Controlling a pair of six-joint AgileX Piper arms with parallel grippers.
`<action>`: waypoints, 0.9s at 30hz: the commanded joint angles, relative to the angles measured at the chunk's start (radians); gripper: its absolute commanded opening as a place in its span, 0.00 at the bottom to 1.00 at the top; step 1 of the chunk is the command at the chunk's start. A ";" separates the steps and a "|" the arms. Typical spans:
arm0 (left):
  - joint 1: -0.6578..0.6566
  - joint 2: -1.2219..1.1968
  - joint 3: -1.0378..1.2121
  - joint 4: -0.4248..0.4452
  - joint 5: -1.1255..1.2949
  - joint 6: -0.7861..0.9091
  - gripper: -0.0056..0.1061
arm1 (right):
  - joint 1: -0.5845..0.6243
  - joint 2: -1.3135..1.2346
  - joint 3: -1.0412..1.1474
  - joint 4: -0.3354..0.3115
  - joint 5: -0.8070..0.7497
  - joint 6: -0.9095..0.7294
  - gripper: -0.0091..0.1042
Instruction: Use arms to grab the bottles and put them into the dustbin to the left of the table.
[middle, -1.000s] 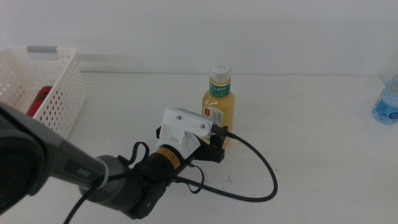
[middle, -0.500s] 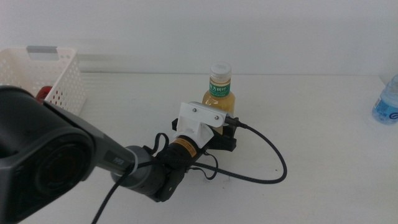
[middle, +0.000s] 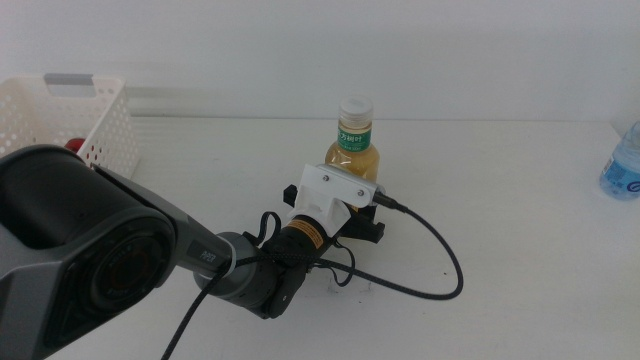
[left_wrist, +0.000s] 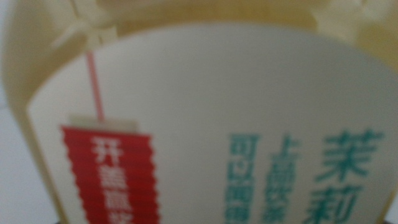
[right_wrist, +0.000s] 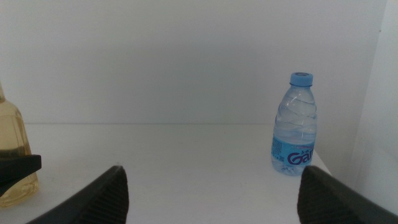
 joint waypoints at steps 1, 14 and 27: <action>0.002 -0.026 0.012 -0.012 -0.042 0.019 0.52 | -0.004 -0.005 0.004 -0.002 -0.009 -0.005 0.89; 0.002 -0.526 0.413 0.005 0.087 -0.048 0.04 | -0.004 -0.005 0.004 -0.002 -0.009 -0.005 0.89; 0.109 -1.025 0.203 -0.019 1.385 0.025 0.04 | -0.004 -0.005 0.004 -0.002 -0.009 -0.005 0.89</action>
